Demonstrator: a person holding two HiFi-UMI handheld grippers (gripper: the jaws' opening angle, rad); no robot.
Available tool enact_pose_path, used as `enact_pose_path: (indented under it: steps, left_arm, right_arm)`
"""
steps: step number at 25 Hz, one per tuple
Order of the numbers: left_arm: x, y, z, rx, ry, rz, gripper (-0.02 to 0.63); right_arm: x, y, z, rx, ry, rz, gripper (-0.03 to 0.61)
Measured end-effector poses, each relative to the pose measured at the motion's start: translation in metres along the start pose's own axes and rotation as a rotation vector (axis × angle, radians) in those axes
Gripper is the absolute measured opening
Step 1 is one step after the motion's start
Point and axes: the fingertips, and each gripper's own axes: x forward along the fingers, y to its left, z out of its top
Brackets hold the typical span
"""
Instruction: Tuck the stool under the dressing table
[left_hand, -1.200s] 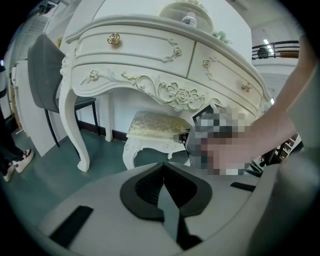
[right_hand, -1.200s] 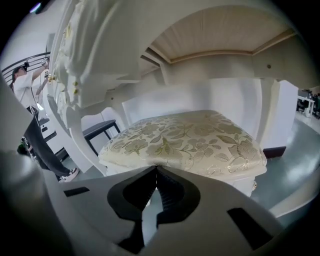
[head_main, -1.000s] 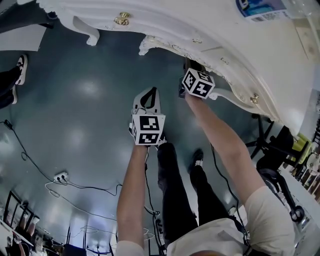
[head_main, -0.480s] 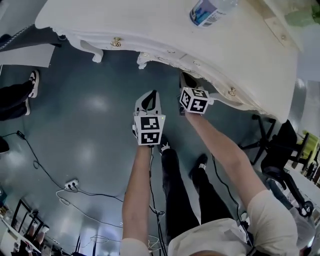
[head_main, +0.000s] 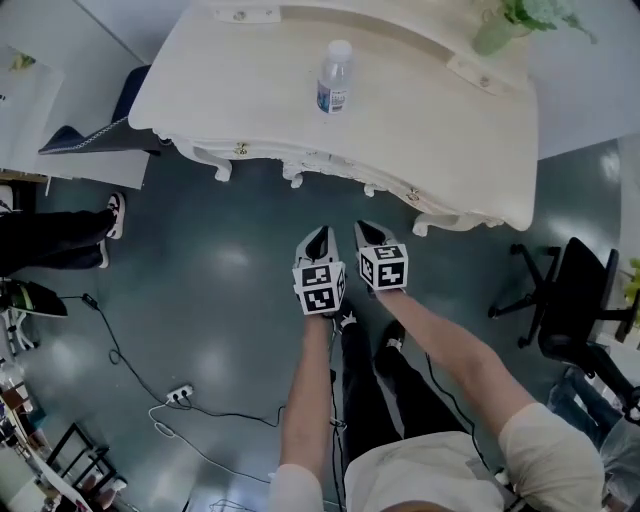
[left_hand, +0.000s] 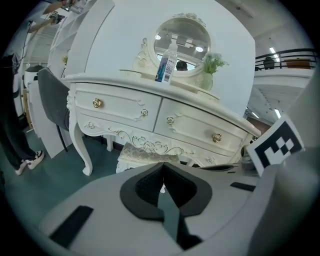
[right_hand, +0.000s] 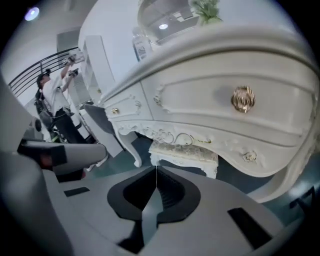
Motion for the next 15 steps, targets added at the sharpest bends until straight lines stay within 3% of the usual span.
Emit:
enact_pose_path:
  steps: [4, 7, 15]
  left_arm:
    - [-0.041, -0.024, 0.004, -0.032, -0.007, 0.046, 0.015]
    - [-0.075, -0.047, 0.004, 0.002, -0.007, 0.074, 0.015]
    - [-0.167, -0.100, 0.038, 0.011, -0.062, 0.143, 0.015]
  right_arm:
    - [-0.050, 0.019, 0.017, -0.155, -0.017, 0.097, 0.044]
    - [-0.092, 0.026, 0.027, -0.246, -0.037, 0.146, 0.044]
    - [-0.213, 0.026, 0.047, -0.329, -0.064, 0.227, 0.044]
